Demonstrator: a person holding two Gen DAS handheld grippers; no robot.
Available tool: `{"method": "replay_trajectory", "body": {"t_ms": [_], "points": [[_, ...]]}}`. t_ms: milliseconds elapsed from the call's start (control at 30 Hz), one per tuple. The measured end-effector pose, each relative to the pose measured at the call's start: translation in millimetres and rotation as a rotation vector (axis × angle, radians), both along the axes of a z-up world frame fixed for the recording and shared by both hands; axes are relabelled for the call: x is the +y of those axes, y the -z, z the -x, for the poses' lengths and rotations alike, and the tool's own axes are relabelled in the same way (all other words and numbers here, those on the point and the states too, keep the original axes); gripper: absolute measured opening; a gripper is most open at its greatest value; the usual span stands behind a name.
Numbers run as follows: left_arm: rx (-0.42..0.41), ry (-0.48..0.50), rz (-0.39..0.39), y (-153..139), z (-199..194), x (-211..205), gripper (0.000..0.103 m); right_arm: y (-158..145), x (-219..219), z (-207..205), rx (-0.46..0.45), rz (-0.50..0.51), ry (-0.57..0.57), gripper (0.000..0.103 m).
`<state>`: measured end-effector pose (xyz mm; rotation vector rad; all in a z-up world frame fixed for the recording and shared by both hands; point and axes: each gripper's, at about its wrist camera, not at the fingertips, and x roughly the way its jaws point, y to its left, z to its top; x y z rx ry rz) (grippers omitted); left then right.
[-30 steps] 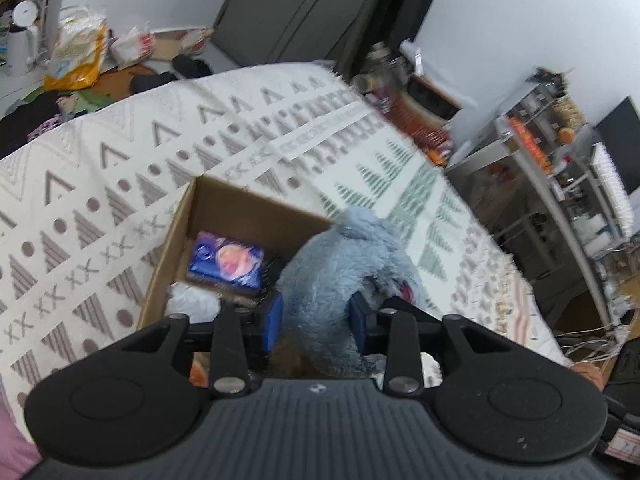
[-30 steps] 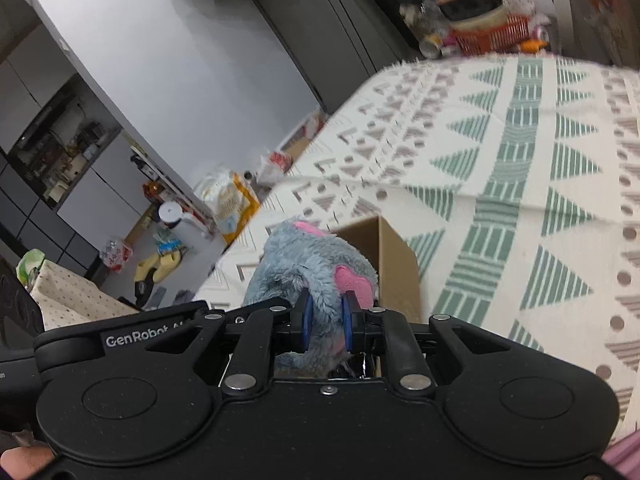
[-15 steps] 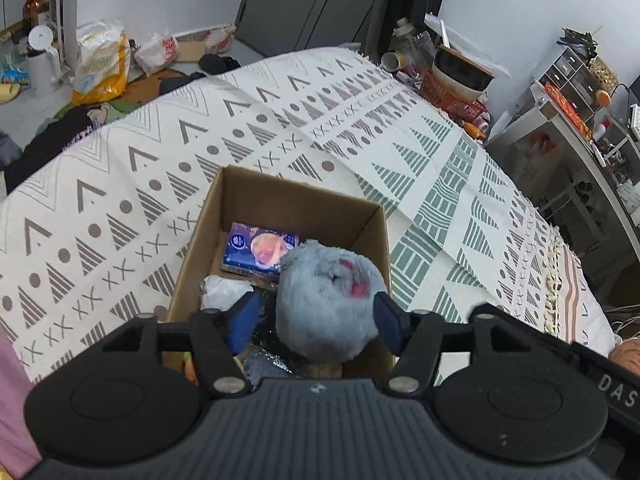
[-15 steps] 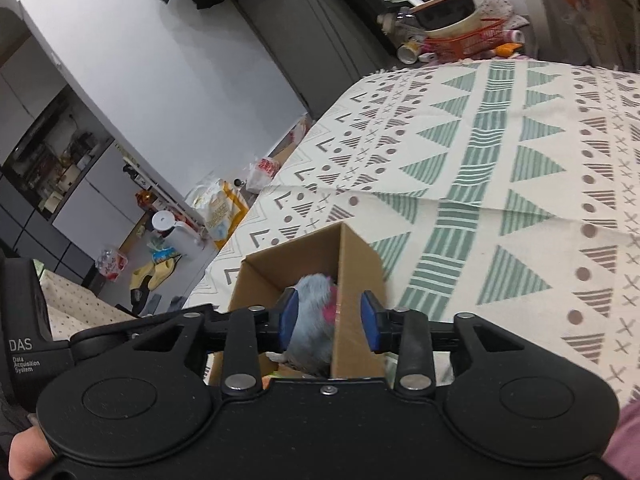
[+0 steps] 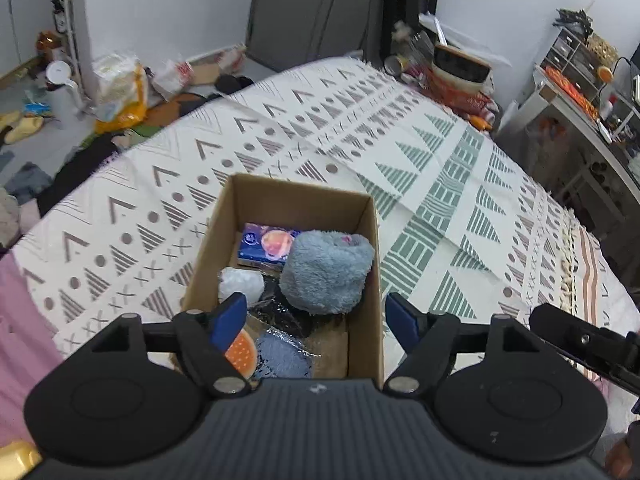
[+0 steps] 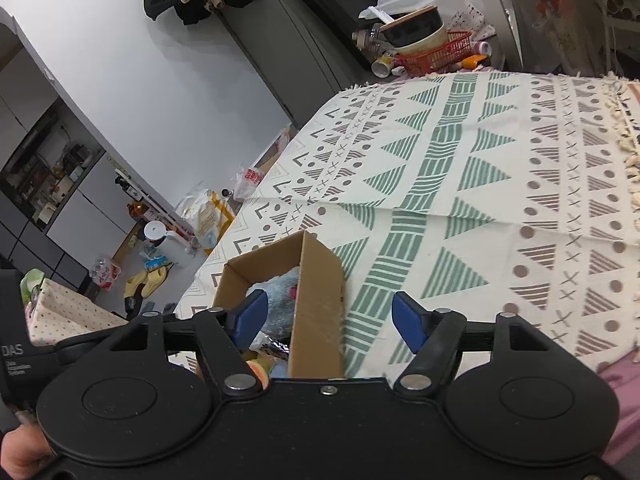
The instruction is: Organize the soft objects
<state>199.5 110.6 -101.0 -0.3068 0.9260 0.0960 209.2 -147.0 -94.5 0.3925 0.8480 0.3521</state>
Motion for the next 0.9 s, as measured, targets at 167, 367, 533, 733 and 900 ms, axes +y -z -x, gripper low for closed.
{"method": "replay_trajectory", "body": {"t_ms": [167, 367, 533, 733, 900], "points": [[-0.002, -0.002, -0.042, -18.1, 16.9, -16.5, 0.083, -11.6, -17.9, 12.3, -0.025, 0.008, 0.004, 0.094], [-0.005, 0.028, -0.061, -37.3, 41.1, -43.1, 0.084, -26.1, -35.6, 30.0, -0.055, 0.026, -0.007, 0.103], [-0.023, 0.036, -0.137, -53.1, 62.6, -64.7, 0.089, -35.8, -47.1, 43.0, -0.072, 0.037, -0.014, 0.103], [-0.052, 0.033, -0.166, -69.2, 84.3, -77.4, 0.091, -48.0, -59.9, 59.1, -0.098, 0.042, -0.024, 0.103], [-0.073, 0.031, -0.162, -79.4, 101.0, -85.4, 0.098, -56.4, -65.8, 70.9, -0.103, 0.07, -0.038, 0.103]]}}
